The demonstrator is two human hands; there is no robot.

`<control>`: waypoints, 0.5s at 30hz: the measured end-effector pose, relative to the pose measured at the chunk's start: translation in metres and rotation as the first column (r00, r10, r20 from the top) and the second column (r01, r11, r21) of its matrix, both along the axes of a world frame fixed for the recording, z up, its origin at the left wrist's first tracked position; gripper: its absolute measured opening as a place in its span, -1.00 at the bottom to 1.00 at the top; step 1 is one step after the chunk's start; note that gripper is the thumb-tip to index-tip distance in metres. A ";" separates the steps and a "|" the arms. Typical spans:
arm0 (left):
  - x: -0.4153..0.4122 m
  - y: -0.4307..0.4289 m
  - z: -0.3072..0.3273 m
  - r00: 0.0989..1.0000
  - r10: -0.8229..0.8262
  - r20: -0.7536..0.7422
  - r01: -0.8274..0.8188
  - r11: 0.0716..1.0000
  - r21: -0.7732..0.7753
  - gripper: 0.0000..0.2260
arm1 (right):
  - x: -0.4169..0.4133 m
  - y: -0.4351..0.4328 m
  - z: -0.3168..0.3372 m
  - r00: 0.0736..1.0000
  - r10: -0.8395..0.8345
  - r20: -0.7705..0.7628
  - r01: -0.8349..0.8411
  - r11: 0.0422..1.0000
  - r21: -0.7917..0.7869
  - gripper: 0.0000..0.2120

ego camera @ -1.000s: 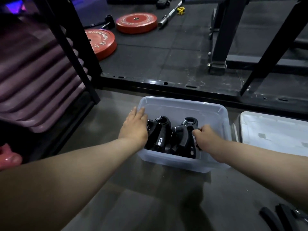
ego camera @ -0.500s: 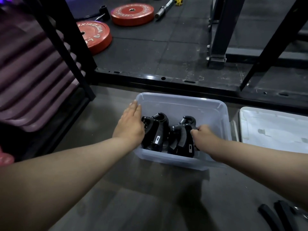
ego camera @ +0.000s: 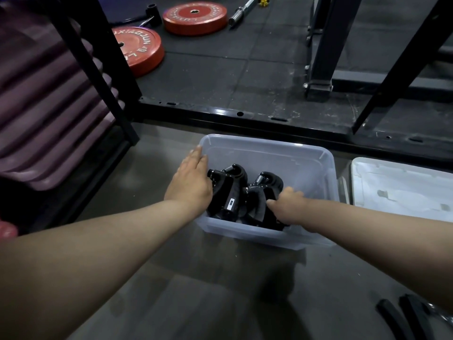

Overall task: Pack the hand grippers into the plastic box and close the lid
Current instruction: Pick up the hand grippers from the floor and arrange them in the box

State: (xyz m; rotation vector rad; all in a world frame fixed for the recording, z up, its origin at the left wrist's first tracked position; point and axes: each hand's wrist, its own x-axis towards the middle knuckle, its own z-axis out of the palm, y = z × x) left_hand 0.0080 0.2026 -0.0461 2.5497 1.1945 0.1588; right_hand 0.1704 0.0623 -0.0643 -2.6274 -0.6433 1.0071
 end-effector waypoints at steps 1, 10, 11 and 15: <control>0.000 0.000 0.000 1.000 0.001 0.000 -0.001 1.000 0.002 -0.47 | 0.004 0.000 -0.003 1.000 -0.010 0.006 0.010 1.000 -0.012 -0.58; 0.000 0.000 0.000 1.000 -0.004 0.002 0.004 1.000 -0.002 -0.49 | 0.007 -0.005 -0.014 0.983 0.131 0.132 -0.145 0.984 0.103 -0.73; 0.000 0.000 0.000 1.000 -0.004 0.006 0.004 1.000 0.000 -0.49 | 0.006 -0.005 -0.017 0.982 0.127 0.141 -0.141 0.985 0.095 -0.68; 0.001 0.000 -0.002 1.000 -0.003 0.014 0.003 1.000 0.006 -0.51 | -0.001 -0.007 -0.017 0.981 0.147 0.124 -0.150 0.989 0.015 -0.48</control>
